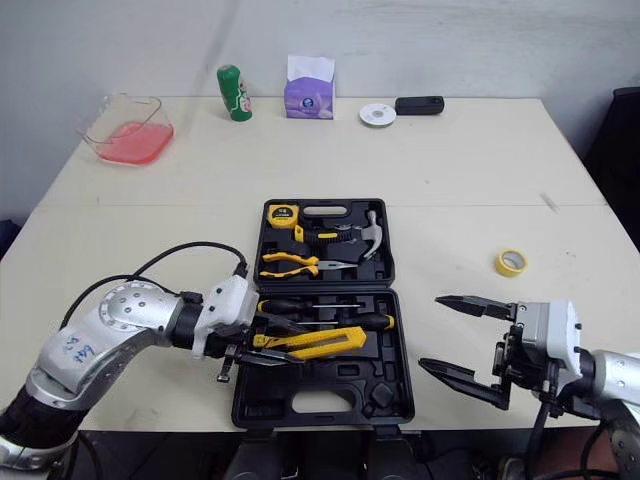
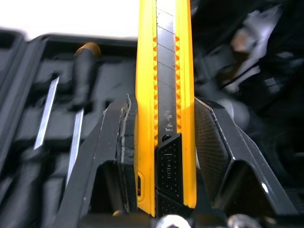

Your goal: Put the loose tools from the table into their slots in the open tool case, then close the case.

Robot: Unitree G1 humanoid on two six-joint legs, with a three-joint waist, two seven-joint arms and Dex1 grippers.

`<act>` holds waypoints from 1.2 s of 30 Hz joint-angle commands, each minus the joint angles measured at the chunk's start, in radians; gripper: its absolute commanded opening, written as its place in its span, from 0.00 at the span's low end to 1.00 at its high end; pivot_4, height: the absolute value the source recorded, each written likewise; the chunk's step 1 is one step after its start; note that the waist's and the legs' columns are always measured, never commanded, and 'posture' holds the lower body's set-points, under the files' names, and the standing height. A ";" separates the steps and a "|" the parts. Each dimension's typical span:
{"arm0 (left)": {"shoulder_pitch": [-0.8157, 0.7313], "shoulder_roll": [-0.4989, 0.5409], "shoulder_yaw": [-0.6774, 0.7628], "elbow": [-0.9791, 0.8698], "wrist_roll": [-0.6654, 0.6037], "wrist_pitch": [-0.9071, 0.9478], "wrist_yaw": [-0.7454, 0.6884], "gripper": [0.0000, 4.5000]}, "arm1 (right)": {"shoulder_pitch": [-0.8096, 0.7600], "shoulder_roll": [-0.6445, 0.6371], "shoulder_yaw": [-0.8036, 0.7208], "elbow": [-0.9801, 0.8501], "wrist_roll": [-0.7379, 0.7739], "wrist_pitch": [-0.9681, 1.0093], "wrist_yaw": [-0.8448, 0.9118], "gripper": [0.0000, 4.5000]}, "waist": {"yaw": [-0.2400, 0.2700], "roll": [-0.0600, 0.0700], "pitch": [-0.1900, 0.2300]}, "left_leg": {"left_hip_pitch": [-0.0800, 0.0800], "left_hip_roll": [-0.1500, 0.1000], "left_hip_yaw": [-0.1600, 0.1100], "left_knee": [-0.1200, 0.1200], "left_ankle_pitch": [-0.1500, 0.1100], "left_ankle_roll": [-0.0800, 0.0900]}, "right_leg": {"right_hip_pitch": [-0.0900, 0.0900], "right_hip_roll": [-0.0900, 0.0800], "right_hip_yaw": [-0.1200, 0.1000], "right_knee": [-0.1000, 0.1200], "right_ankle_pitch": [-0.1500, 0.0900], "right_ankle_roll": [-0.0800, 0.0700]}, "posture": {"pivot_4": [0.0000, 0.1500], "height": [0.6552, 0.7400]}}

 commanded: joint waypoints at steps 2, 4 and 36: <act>0.052 -0.055 -0.063 -0.030 0.056 -0.053 0.045 0.28 | -0.023 -0.016 -0.014 -0.040 0.019 0.021 -0.023 1.00 | -0.001 0.000 0.000 | 0.000 0.000 0.000 0.000 0.000 0.001 | 0.000 0.000 0.000 0.000 0.000 0.000 | 1.00 1.00; 0.072 -0.074 -0.081 -0.032 0.080 -0.069 0.059 0.28 | -0.017 -0.016 -0.011 -0.049 0.023 0.029 -0.019 1.00 | 0.000 0.000 0.000 | 0.000 0.000 0.000 0.000 0.000 0.001 | 0.000 0.000 0.000 0.000 0.000 0.000 | 1.00 1.00; 0.059 0.050 -0.169 -0.085 0.230 0.087 0.072 0.51 | 0.100 -0.020 -0.068 0.094 -0.045 -0.091 0.158 1.00 | 0.000 0.001 0.000 | 0.001 0.001 -0.002 0.000 0.000 0.000 | 0.001 0.001 -0.001 0.002 -0.001 -0.002 | 1.00 1.00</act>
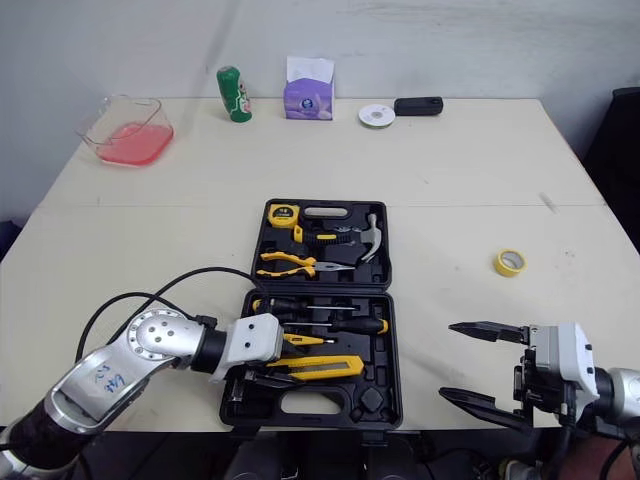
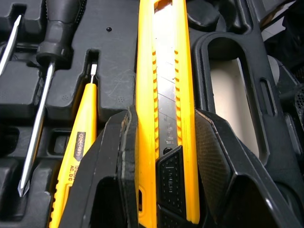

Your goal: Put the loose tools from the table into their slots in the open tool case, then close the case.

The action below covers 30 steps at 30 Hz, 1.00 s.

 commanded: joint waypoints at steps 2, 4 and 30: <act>0.012 -0.004 -0.008 0.005 0.020 -0.053 -0.011 0.66 | 0.004 0.009 -0.024 0.005 0.000 -0.027 0.006 1.00 | 0.000 0.000 0.000 | 0.000 0.000 0.000 0.000 0.000 0.000 | 0.000 0.000 0.000 0.000 0.000 0.000 | 1.00 1.00; 0.012 -0.017 -0.002 0.017 0.027 -0.124 -0.025 0.86 | 0.000 0.010 -0.018 0.011 -0.004 -0.033 0.004 1.00 | 0.000 0.000 0.000 | 0.000 0.000 0.000 0.000 0.000 0.000 | 0.000 0.000 0.000 0.000 0.000 0.000 | 1.00 1.00; 0.030 -0.114 0.202 0.212 -0.179 -0.469 -0.280 0.01 | -0.067 0.029 0.005 0.097 -0.039 -0.081 -0.008 1.00 | 0.000 0.000 0.000 | 0.000 -0.001 0.000 0.002 0.001 -0.001 | 0.000 0.000 -0.002 0.002 0.000 0.000 | 1.00 1.00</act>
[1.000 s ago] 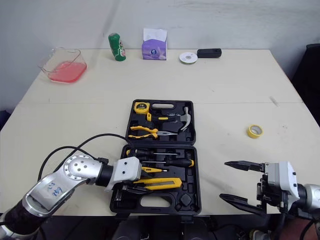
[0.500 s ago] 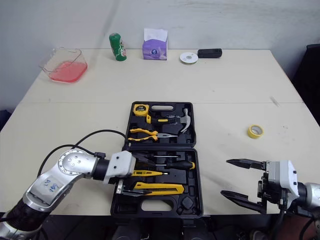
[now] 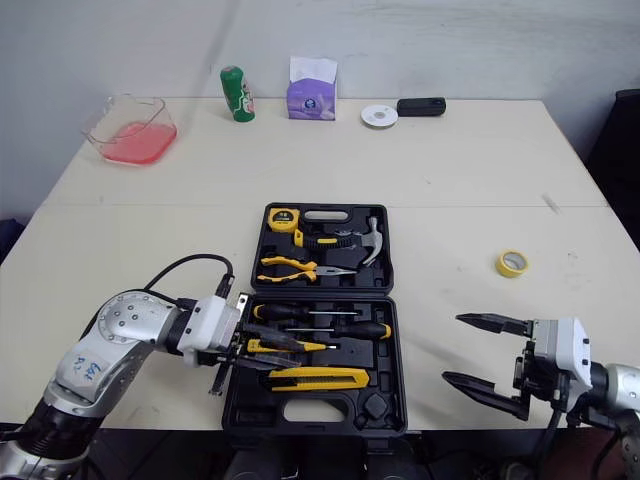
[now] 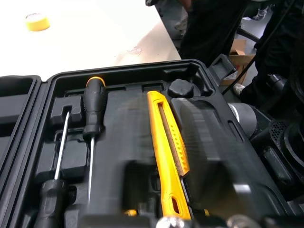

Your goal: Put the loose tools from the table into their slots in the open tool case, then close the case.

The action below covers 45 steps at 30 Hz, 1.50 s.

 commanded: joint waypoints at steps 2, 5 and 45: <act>-0.020 -0.017 -0.019 0.016 0.017 -0.024 -0.008 0.01 | -0.012 -0.013 -0.031 -0.019 0.029 -0.007 0.009 1.00 | 0.000 0.000 0.000 | 0.000 0.000 0.000 0.000 0.000 0.000 | 0.000 0.000 0.000 0.000 0.000 0.000 | 1.00 1.00; -0.027 -0.022 -0.052 0.032 0.053 -0.038 -0.012 0.01 | -0.032 -0.003 -0.031 -0.043 0.068 0.020 -0.012 1.00 | 0.000 0.000 0.000 | 0.000 0.000 0.000 0.000 0.000 0.000 | 0.000 0.000 -0.001 0.000 0.000 0.000 | 1.00 1.00; -0.021 0.002 -0.297 0.107 0.322 0.185 0.097 0.01 | 0.036 -0.007 0.018 -0.123 0.034 -0.001 0.014 1.00 | 0.000 0.002 -0.003 | 0.006 0.000 -0.003 0.000 -0.001 0.003 | 0.008 -0.001 0.000 -0.002 0.000 0.000 | 1.00 1.00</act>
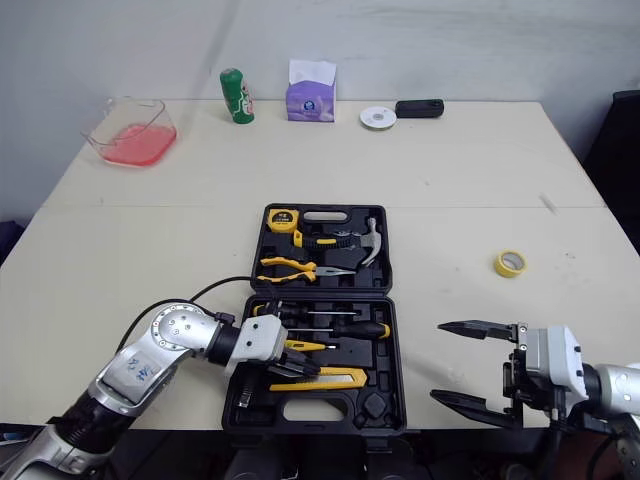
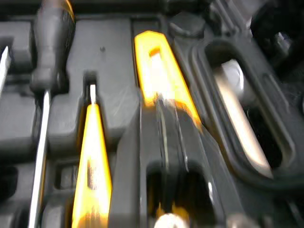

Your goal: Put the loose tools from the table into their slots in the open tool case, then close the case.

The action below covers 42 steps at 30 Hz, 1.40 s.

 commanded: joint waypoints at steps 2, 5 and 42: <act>0.034 0.033 -0.069 0.028 0.079 0.043 0.009 0.01 | 0.007 0.017 -0.001 -0.010 -0.009 -0.015 -0.018 1.00 | 0.000 0.001 -0.002 | 0.000 0.000 -0.001 0.000 -0.001 0.002 | 0.001 0.000 0.000 0.000 0.000 0.000 | 1.00 1.00; 0.034 0.023 -0.062 0.028 0.077 0.016 0.022 0.01 | 0.005 0.024 -0.003 0.000 -0.017 -0.017 -0.026 1.00 | 0.000 0.003 -0.004 | 0.000 0.000 -0.001 0.000 -0.002 0.003 | 0.001 -0.001 0.000 -0.001 0.000 0.000 | 1.00 1.00; 0.512 -0.065 1.202 0.440 -0.214 -0.229 0.586 0.99 | -0.123 0.076 -0.382 1.079 -0.269 -0.583 -0.618 1.00 | -0.029 0.002 -0.003 | -0.001 -0.001 0.001 -0.003 -0.008 -0.002 | -0.001 -0.013 -0.003 -0.003 0.000 0.000 | 1.00 1.00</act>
